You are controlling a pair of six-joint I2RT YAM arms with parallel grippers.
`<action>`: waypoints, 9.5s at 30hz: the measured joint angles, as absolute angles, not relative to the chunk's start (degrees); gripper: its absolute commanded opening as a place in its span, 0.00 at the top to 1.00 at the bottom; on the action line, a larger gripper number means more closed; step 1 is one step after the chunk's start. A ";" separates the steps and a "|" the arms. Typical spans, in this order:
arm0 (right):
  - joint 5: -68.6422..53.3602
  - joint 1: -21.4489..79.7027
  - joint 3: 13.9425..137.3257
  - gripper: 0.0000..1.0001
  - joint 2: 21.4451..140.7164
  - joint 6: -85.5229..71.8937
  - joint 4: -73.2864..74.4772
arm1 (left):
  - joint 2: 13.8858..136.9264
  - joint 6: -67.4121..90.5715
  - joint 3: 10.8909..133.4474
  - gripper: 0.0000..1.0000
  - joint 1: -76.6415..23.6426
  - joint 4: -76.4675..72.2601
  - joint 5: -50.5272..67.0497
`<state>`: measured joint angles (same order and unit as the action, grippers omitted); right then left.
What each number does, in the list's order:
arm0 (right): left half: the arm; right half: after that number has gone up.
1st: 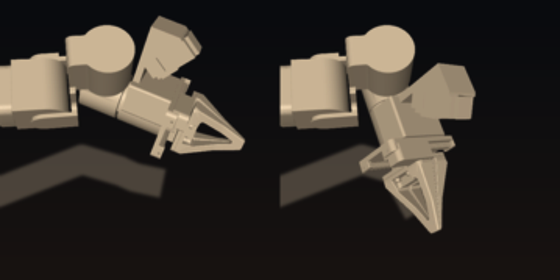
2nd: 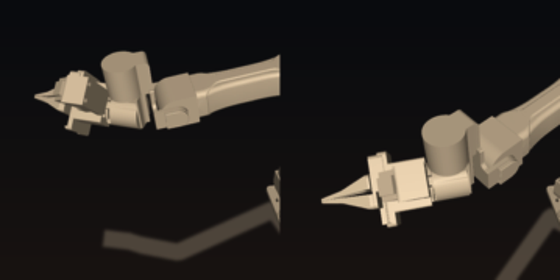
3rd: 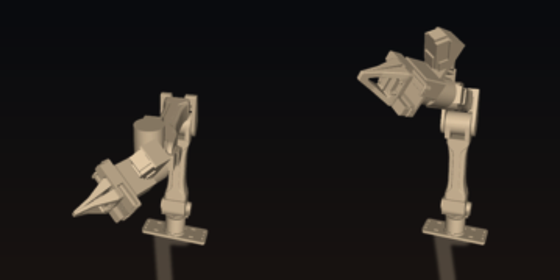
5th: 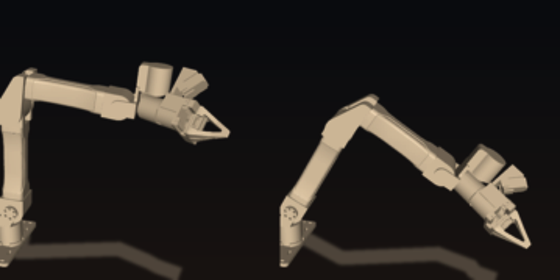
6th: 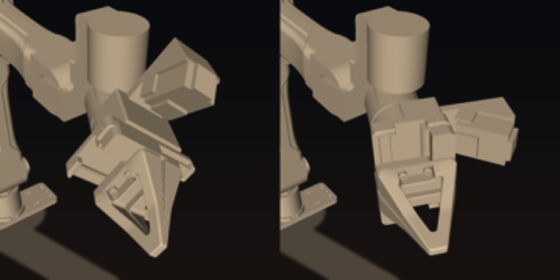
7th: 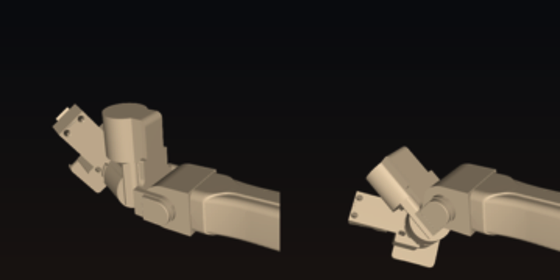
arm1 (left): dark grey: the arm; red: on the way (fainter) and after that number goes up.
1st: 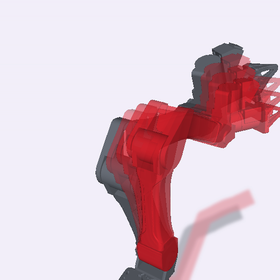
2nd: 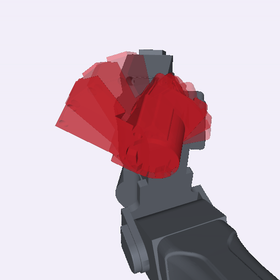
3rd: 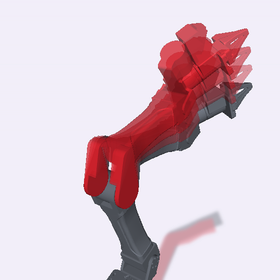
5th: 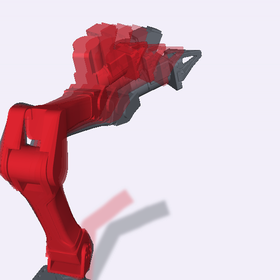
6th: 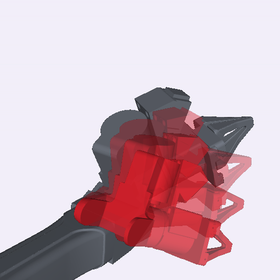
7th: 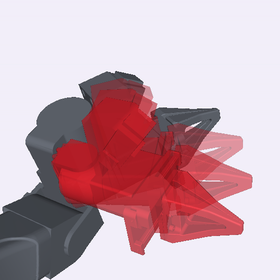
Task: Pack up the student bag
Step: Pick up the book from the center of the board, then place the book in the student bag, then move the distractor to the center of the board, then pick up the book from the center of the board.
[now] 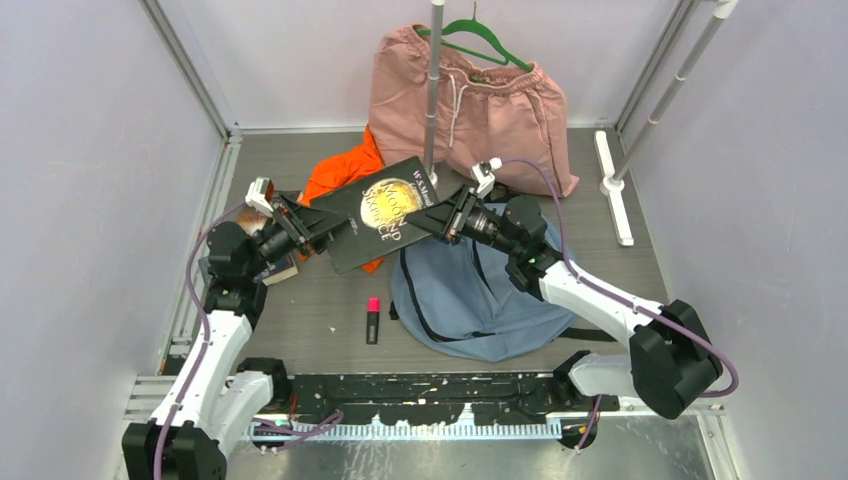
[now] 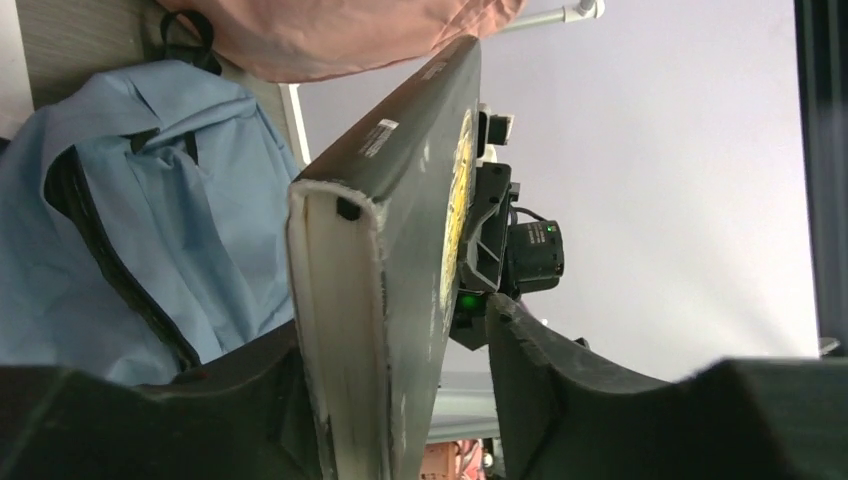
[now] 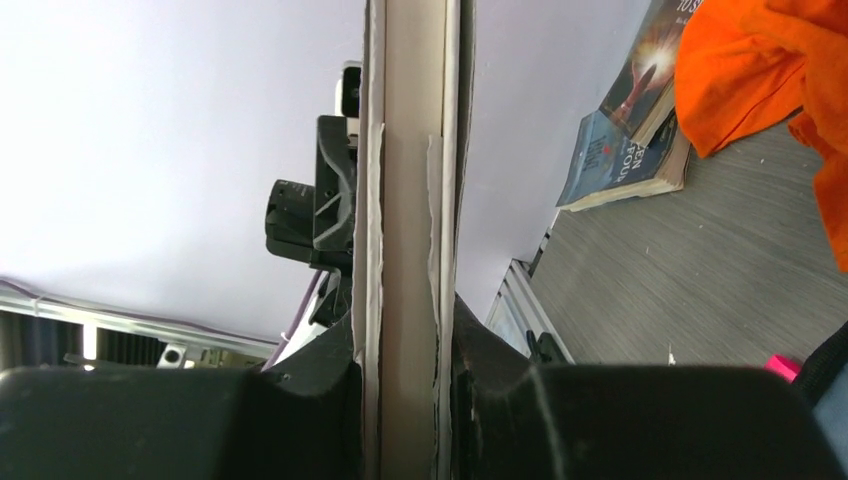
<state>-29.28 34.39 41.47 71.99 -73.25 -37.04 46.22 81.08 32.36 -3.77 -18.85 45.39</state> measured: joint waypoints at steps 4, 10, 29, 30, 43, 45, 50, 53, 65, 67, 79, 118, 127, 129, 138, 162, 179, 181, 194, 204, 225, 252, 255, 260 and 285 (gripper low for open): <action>-27.57 35.62 42.04 0.99 72.97 -73.47 -37.32 | 46.83 83.59 29.74 0.63 -3.79 -22.11 45.47; -26.46 36.25 42.70 0.53 74.30 -75.33 -38.15 | 47.05 85.14 29.30 1.00 -3.64 -24.51 45.10; 9.26 46.41 57.21 0.08 65.32 -38.63 31.11 | 48.88 52.62 62.52 1.00 5.98 32.97 37.95; 10.76 48.86 57.78 0.08 66.41 -37.69 32.88 | 48.88 51.59 63.11 1.00 6.39 34.87 36.60; 19.33 61.01 71.83 0.30 91.37 -31.22 33.87 | 49.74 45.56 63.51 1.00 7.42 48.93 30.00; 20.45 60.99 72.88 0.37 93.67 -30.79 33.89 | 49.69 45.54 63.40 1.00 7.42 48.82 30.09; 23.46 61.01 73.08 0.68 94.87 -30.09 34.79 | 49.58 45.52 62.11 1.00 7.46 48.66 30.41; 25.26 61.01 73.01 0.91 94.80 -30.24 34.76 | 49.36 45.69 60.93 1.00 7.46 48.27 30.70; 30.02 60.80 68.51 0.99 78.83 -30.72 33.30 | 49.47 46.81 57.21 1.00 7.46 41.87 38.63; 30.20 60.77 68.23 0.99 73.93 -30.50 32.40 | 49.82 47.77 56.66 1.00 7.03 40.03 40.80; 30.15 60.64 68.23 0.99 66.26 -30.76 31.14 | 51.22 59.57 45.98 1.00 -14.98 24.93 34.59; 25.15 60.64 68.23 0.99 69.43 -34.68 27.55 | 109.69 81.08 45.63 0.63 -43.68 -45.19 26.63; 25.41 60.64 68.23 0.99 69.43 -34.65 27.35 | 102.19 73.01 47.62 0.36 -43.90 -27.35 26.76; 25.41 60.64 68.23 0.99 69.43 -34.65 27.05 | 99.07 69.89 49.52 0.34 -43.99 -20.23 26.59; 26.30 60.64 67.88 0.99 69.41 -34.63 26.72 | 90.87 57.39 57.82 0.26 -44.03 5.85 22.06; 26.26 60.58 59.20 0.99 72.47 -35.11 22.70 | 56.82 46.00 55.46 0.16 0.12 42.74 12.14; 20.75 56.01 52.01 0.17 76.97 -36.10 18.06 | 68.34 45.76 47.53 0.12 20.73 42.96 11.16; 20.18 56.01 52.93 0.15 76.73 -35.05 18.65 | 70.17 45.78 48.45 0.12 21.10 42.87 9.54; 18.35 56.01 57.98 0.08 73.52 -32.29 18.15 | 89.01 40.14 68.40 0.13 22.92 37.65 6.57; 21.98 55.94 55.90 0.07 68.79 -34.74 22.68 | 109.86 34.65 86.35 0.15 22.90 36.77 0.54; 20.64 55.11 55.94 0.07 71.94 -37.21 24.01 | 114.10 26.09 85.23 0.21 20.58 32.99 15.29; 15.00 55.05 55.90 0.14 75.75 -37.80 21.04 | 112.95 29.28 79.66 0.34 -6.66 27.16 18.98; 14.48 55.05 55.61 0.15 75.75 -37.98 20.80 | 112.42 29.71 80.64 0.29 -6.33 27.86 19.51; 13.96 55.05 55.48 0.14 75.75 -38.13 20.71 | 111.57 27.33 88.09 0.29 -5.82 33.85 17.82; 8.69 55.02 59.46 0.11 79.88 -35.88 16.05 | 100.42 -3.84 79.13 0.27 -11.35 38.87 -28.29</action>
<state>8.69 55.02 59.46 79.88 -35.88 16.05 100.42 -3.84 79.13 -11.35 38.87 -28.29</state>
